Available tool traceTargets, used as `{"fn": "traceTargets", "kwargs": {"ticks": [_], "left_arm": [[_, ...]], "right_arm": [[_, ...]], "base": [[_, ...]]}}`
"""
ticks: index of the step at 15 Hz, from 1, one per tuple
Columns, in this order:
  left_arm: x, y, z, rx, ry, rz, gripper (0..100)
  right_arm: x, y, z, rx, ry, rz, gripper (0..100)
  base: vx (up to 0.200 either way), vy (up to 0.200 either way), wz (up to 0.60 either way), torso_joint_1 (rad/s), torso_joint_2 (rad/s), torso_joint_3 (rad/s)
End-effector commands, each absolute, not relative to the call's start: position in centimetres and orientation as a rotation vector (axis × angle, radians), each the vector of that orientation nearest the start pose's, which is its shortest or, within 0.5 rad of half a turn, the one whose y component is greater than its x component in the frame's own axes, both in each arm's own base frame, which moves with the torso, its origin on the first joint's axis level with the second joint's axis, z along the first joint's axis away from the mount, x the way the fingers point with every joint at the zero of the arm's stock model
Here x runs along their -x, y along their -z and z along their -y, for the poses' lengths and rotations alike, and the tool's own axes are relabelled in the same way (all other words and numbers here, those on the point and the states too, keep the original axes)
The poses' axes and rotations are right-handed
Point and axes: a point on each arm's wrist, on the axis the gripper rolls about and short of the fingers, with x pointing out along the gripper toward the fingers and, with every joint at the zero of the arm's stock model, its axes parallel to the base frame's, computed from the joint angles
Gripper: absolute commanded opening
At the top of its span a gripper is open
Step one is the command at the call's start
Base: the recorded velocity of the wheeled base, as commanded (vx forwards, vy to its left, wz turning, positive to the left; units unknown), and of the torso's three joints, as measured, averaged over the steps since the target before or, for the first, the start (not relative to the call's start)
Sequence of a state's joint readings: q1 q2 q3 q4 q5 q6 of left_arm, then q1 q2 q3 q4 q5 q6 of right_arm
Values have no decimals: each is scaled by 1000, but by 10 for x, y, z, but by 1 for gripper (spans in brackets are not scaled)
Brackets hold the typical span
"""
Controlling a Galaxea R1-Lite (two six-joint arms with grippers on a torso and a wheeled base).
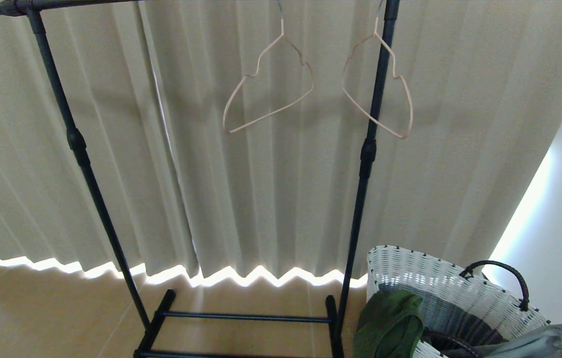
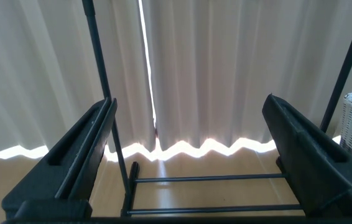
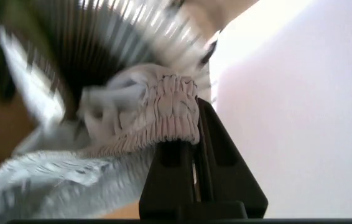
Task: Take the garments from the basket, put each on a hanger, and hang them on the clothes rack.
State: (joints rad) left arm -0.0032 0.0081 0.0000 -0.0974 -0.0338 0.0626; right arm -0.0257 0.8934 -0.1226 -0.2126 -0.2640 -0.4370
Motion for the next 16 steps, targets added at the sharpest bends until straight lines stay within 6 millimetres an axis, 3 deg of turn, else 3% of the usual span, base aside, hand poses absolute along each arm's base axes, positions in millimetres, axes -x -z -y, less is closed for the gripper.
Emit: {"fn": "traceTargets", "kwargs": {"ticks": [1,6,12,16], "left_arm": [[23,-86,1,-64,34,92,100],[23,-86,1,-64,34,92,100],[23,-86,1,-61,32,93,100],[23,-86,1,-61,33,92,100]], "right_arm": [[-49,-125,7,469,211,-401,0],[-46,-125,7,468,217,-384,0],[-46,-121,7,473,205,-425,0],[-47,-121,7,475,195,-435,0]], "base": [[-200,0,0,12,2,2],[-200,0,0,1,2,4],[0,0,0,0,0,0],[0,200,0,6,2,4]]}}
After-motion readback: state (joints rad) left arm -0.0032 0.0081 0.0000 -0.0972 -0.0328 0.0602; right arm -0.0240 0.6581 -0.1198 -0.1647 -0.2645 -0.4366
